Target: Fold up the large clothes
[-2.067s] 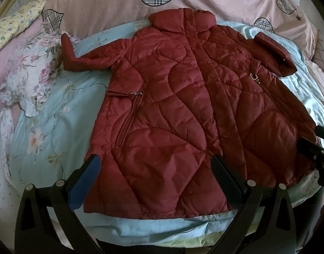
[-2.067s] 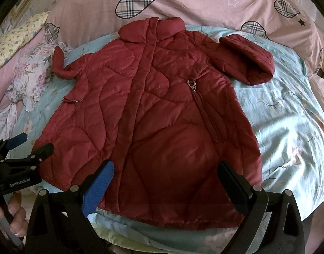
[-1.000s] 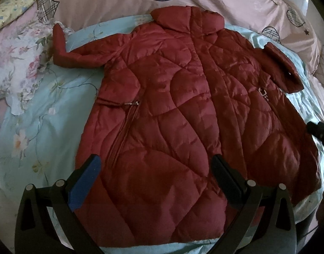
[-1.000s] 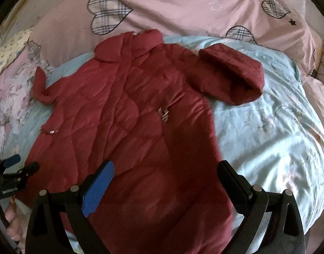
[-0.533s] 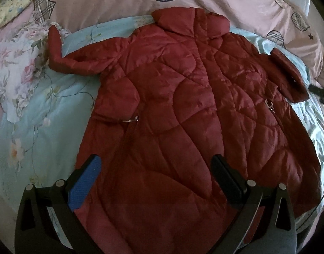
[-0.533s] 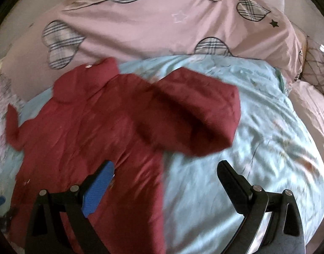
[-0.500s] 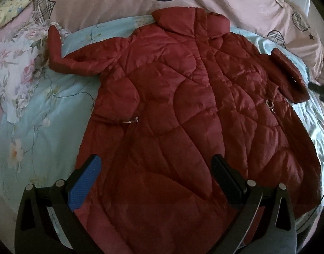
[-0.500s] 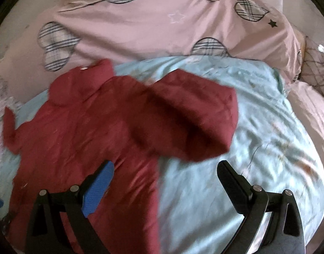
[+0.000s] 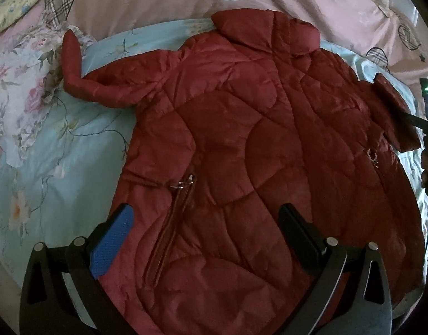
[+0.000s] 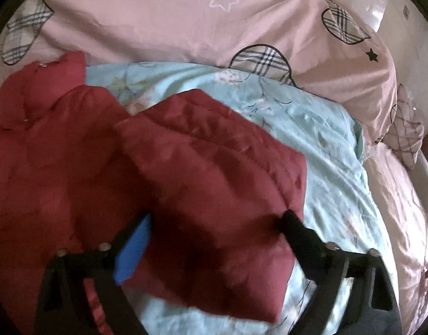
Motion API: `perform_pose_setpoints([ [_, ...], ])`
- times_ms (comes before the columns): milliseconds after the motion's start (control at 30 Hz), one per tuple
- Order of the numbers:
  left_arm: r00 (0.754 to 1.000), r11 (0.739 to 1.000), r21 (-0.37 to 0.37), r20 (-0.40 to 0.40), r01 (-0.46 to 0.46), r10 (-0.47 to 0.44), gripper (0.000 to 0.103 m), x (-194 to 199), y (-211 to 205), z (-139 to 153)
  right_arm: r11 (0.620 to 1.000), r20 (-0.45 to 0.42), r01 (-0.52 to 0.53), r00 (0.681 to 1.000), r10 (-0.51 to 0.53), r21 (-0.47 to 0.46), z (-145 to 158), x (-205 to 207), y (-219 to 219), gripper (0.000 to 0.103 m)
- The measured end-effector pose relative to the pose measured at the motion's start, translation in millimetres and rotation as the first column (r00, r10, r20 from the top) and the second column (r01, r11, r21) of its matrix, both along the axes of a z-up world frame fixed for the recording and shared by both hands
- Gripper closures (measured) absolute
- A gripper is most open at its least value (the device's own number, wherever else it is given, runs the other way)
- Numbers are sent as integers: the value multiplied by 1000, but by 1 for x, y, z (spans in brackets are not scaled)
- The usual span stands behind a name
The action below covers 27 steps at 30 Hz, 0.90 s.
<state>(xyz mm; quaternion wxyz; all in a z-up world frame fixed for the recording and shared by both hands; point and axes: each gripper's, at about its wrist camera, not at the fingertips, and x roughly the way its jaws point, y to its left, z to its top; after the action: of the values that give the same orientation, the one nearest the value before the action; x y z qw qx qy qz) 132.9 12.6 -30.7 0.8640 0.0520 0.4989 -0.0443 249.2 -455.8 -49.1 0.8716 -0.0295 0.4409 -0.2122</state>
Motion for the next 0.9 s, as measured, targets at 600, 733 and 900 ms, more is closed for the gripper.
perform_pose_setpoints([
  [600, 1000, 998, -70, -18, -8, 7, 0, 24, 15, -5, 882, 246, -313, 940, 235, 353, 53, 20, 111, 90],
  [733, 1000, 996, -84, -19, -13, 11, 0, 27, 21, -4, 829, 277, -406, 907, 316, 385, 54, 29, 160, 90],
  [900, 1000, 992, -124, -25, -20, 17, 0, 30, 32, -5, 774, 300, -477, 875, 379, 415, 48, 33, 201, 90],
])
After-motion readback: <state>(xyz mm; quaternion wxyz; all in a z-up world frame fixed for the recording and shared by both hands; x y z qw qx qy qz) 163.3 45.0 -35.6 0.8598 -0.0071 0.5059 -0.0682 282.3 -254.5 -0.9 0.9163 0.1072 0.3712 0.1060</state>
